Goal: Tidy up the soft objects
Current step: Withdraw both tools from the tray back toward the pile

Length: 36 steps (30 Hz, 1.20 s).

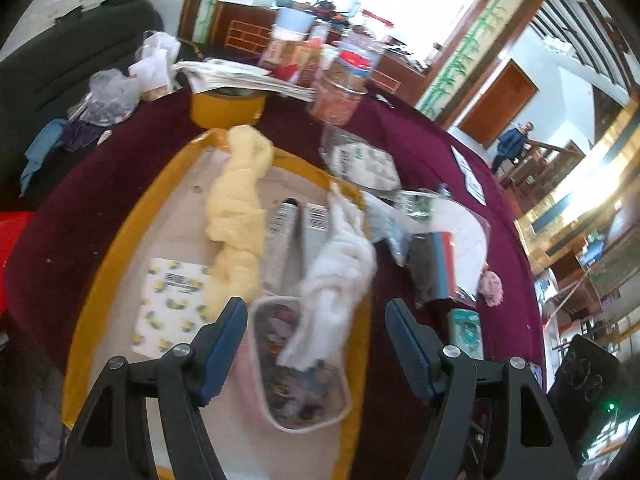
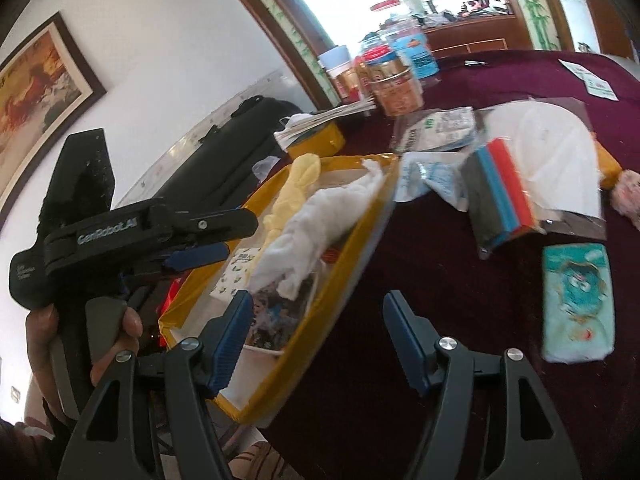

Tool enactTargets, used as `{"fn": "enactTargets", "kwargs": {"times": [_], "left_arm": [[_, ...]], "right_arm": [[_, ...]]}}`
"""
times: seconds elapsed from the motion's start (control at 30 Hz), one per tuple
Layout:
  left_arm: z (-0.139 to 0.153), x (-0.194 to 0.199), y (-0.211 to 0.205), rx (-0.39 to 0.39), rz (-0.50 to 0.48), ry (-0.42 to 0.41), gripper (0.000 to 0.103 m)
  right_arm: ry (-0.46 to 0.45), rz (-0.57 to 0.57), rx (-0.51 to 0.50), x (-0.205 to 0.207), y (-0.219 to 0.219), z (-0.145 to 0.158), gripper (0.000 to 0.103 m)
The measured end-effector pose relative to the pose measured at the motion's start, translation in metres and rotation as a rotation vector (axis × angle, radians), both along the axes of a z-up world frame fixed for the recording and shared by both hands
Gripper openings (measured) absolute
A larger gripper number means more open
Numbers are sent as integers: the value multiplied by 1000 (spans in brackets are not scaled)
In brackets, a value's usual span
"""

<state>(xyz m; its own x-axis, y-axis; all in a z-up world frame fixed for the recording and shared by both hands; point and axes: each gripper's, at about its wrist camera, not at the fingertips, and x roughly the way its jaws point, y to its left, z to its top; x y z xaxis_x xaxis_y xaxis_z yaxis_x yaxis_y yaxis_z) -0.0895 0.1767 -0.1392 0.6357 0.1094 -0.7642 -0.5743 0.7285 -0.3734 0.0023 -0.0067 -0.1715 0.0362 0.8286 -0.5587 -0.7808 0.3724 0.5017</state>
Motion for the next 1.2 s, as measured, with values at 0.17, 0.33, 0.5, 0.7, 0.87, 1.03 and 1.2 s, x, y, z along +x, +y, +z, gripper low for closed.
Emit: {"fn": "enactTargets", "kwargs": {"times": [0.17,0.33,0.5,0.7,0.87,1.03,1.2], "left_arm": [[4,9,-17,14,-42,-20,75],[2,16,-31,21,-78,-17,75],[-3,20,-40,15,-102,-6,75],[-5,22,-46,14,-120,1,75],[-7,25,-49,16,-132,7,75],[-10,28,-52,10,-144,12,75],[-11,32,-59,16,-158,10,75]], "right_arm": [[15,-43,5,7,-18,-2,70],[21,-90,-3,15,-29,-4,70],[34,-143,-32,23,-36,-11,70],[44,-172,-48,32,-40,-16,70],[40,-194,-66,36,-42,-18,70],[20,-243,-94,41,-45,-19,70],[-2,-332,-88,47,-60,-19,70]]}}
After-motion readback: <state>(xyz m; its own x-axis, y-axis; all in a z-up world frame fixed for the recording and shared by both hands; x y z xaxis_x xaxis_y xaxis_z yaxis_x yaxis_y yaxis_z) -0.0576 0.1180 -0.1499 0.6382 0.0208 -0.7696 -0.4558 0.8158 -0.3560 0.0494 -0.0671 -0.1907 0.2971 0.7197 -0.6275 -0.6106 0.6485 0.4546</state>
